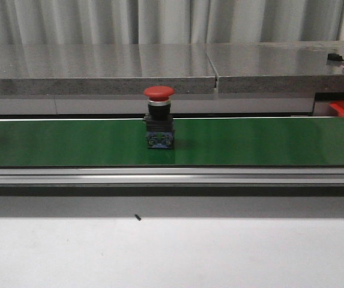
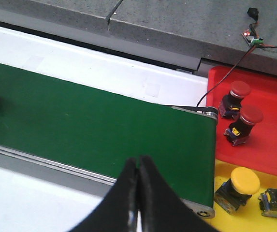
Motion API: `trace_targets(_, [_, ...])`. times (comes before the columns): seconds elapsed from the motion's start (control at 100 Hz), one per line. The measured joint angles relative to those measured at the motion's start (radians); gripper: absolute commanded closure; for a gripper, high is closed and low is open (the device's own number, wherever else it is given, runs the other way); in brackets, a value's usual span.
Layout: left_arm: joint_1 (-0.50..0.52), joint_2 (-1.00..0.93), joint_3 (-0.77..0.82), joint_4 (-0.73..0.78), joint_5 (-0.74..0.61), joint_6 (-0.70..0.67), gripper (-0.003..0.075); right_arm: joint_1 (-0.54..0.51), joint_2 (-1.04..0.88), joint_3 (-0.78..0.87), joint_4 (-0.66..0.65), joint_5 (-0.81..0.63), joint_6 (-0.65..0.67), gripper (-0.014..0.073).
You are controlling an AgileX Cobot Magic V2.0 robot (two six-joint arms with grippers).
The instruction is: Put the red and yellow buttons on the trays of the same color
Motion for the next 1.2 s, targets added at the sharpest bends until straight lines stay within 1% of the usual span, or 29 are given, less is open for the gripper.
trace_targets(0.01, [0.000,-0.006,0.001,0.000,0.000,0.000,0.0683,0.000,0.000,0.000,0.000,0.000,0.000,0.0662])
trace_targets(0.04, [0.000,-0.017,0.006,0.000,0.000,0.000,0.0741,0.000,0.000,0.000,0.000,0.000,0.000,0.0662])
trace_targets(0.26, [0.000,-0.034,0.015,0.000,0.000,0.000,0.0741,0.000,0.000,0.000,0.006,0.000,0.000,0.0662])
trace_targets(0.42, [0.000,-0.034,0.015,0.000,0.000,0.000,0.0741,0.000,0.000,0.000,0.070,0.000,0.000,0.0659])
trace_targets(0.49, [0.000,-0.034,0.015,0.000,0.000,0.000,0.0741,0.000,0.000,0.000,0.100,0.006,0.000,0.0631])
trace_targets(0.53, [0.000,-0.034,0.015,0.000,0.000,0.000,0.0741,0.000,0.000,-0.002,0.109,0.020,0.000,0.0582])
trace_targets(0.58, [0.000,-0.034,0.015,0.000,0.000,0.000,0.0741,0.000,0.005,-0.012,0.113,0.048,0.000,0.0487])
trace_targets(0.62, [0.000,-0.034,0.015,0.000,0.000,0.000,0.0741,0.000,0.015,-0.026,0.115,0.071,0.000,0.0377])
trace_targets(0.63, [0.000,-0.034,0.015,0.000,0.000,0.000,0.0741,0.000,0.020,-0.031,0.115,0.081,0.000,0.0334])
trace_targets(0.65, [0.000,-0.034,0.015,0.000,0.000,0.000,0.0741,0.000,0.027,-0.037,0.116,0.095,0.000,0.0290])
trace_targets(0.66, [0.000,-0.034,0.015,0.000,0.000,0.000,0.0741,0.000,0.030,-0.044,0.116,0.100,0.000,0.0245])
trace_targets(0.67, [0.000,-0.034,0.015,0.000,0.000,0.000,0.0741,0.000,0.033,-0.047,0.116,0.108,0.000,0.0223])
trace_targets(0.7, [0.000,-0.034,0.015,0.000,0.000,0.000,0.0741,0.000,0.047,-0.064,0.118,0.126,0.000,0.0117])
trace_targets(0.72, [0.000,-0.034,0.015,0.000,0.000,0.000,0.0741,0.000,0.057,-0.071,0.117,0.138,0.000,0.0079])
trace_targets(0.73, [0.000,-0.034,0.015,0.000,0.000,0.000,0.0741,0.000,0.061,-0.077,0.117,0.141,0.000,0.0046])
trace_targets(0.77, [0.000,-0.034,0.015,0.000,0.000,0.000,0.0741,0.000,0.081,-0.097,0.117,0.159,0.000,-0.0028])
trace_targets(0.8, [0.000,-0.034,0.015,0.000,0.000,0.000,0.0741,0.000,0.095,-0.111,0.117,0.168,0.000,-0.0051])
trace_targets(0.88, [0.000,-0.034,0.015,0.000,0.000,0.000,0.0741,0.000,0.138,-0.149,0.117,0.195,0.000,-0.0041])
trace_targets(1.05, [0.000,-0.034,0.015,0.000,0.000,0.000,0.0741,0.005,0.270,-0.244,0.120,0.249,0.000,0.0039])
trace_targets(1.2, [0.000,-0.034,0.015,0.000,0.000,0.000,0.0741,0.049,0.408,-0.321,0.120,0.261,-0.004,0.0043])
